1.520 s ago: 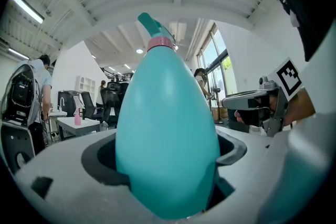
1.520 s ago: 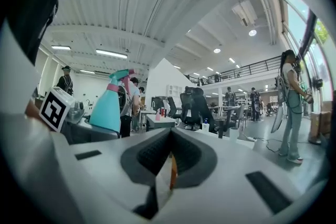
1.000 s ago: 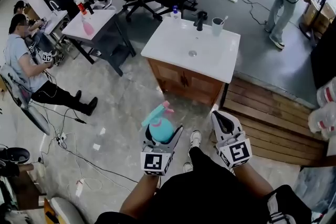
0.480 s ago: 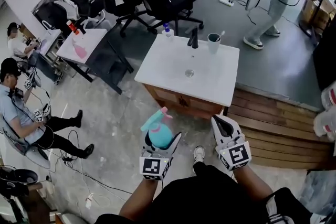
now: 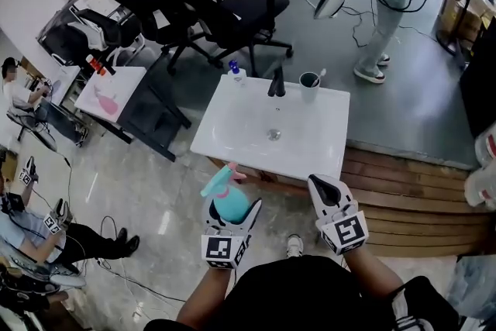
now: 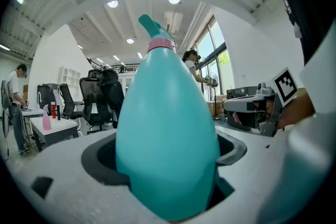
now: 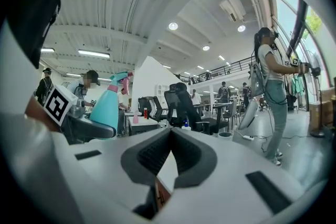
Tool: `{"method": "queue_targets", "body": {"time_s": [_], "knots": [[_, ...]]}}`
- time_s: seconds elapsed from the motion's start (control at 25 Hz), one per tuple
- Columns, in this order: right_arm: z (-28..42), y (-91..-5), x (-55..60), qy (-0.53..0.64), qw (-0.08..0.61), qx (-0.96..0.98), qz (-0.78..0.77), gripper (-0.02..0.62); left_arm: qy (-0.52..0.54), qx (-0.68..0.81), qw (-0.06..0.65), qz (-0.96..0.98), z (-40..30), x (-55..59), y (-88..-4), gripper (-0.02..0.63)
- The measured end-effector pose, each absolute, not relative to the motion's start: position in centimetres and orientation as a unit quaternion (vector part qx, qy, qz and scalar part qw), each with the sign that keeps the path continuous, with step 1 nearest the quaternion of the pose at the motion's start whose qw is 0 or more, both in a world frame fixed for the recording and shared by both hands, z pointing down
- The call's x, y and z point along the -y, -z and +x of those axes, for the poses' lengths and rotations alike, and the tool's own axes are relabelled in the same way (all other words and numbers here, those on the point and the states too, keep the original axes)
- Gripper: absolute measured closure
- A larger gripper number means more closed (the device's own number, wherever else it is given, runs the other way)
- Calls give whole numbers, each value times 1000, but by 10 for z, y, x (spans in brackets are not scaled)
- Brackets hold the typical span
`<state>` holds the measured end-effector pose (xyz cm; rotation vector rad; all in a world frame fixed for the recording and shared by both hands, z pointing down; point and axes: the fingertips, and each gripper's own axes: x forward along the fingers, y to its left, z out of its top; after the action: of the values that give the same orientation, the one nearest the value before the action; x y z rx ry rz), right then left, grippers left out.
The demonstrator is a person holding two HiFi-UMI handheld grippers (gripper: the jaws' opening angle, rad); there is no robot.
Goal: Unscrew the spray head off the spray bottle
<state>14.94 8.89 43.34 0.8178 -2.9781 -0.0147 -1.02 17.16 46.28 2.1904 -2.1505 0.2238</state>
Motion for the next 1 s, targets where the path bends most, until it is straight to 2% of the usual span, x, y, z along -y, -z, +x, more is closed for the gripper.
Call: {"method": "queue_targets", "body": {"time_s": [0.52,1.0], "knots": [[120,-452,-14,-4,30,957,289,591,-67,667,32,742,-38,-78,-477,141],[55,-445,55,-19,46,923,383,591,-67,568,28,820,-100,33,-471,141]]}}
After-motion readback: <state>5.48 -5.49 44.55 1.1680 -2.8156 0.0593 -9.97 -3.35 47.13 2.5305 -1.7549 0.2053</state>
